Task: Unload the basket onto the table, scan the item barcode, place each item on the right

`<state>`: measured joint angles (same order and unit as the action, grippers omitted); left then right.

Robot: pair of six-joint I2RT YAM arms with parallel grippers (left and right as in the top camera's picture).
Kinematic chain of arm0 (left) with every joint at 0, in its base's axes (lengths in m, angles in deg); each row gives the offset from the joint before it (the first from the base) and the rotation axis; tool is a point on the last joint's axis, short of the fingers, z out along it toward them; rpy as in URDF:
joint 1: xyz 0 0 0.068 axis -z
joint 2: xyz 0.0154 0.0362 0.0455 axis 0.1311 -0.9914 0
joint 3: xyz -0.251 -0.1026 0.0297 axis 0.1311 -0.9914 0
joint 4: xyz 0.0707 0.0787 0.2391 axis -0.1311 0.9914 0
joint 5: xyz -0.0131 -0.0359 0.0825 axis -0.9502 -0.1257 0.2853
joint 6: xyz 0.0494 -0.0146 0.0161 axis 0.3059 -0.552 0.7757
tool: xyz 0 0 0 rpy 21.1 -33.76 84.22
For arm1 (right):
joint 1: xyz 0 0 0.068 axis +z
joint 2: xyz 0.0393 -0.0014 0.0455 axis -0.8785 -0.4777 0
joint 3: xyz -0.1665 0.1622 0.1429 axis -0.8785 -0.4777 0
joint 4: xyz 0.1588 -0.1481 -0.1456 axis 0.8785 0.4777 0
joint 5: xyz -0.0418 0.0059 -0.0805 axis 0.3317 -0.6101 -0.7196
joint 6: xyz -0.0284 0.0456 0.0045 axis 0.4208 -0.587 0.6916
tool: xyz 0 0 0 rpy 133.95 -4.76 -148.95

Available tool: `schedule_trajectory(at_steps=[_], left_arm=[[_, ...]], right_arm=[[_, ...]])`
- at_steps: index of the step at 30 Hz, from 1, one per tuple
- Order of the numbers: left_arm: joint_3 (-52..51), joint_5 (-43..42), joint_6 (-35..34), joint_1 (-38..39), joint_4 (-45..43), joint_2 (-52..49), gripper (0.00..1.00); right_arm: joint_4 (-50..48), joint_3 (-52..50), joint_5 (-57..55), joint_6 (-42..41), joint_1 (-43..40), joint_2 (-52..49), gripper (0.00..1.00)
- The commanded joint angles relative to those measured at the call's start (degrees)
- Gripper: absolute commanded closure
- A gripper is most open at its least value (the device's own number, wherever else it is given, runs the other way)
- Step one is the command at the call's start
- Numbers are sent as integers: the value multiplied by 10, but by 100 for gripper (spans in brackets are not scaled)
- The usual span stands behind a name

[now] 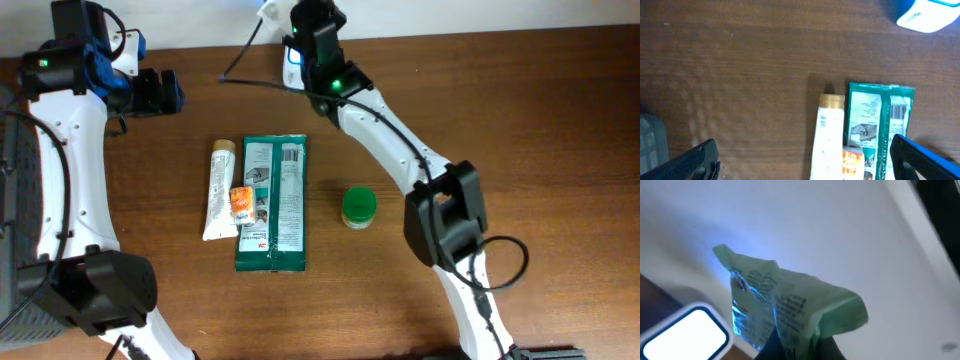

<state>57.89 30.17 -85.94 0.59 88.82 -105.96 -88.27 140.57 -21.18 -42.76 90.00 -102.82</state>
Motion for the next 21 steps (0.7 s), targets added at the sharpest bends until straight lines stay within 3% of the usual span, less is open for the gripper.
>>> schedule_trajectory(at_steps=[1, 3, 15, 17, 21], left_arm=[[1, -4, 7, -4, -1, -4, 1], [1, -4, 7, -4, -1, -4, 1], [1, -4, 7, -4, -1, -4, 1], [1, -4, 7, -4, -1, -4, 1], [1, -4, 7, -4, -1, -4, 1]], right_arm=[[-95, 9, -14, 160, -2, -61, 96], [-127, 9, -14, 244, -4, -95, 96], [-127, 6, -42, 238, -12, -95, 96], [-125, 6, -40, 155, -12, -68, 96], [-26, 6, -43, -31, -12, 31, 96]])
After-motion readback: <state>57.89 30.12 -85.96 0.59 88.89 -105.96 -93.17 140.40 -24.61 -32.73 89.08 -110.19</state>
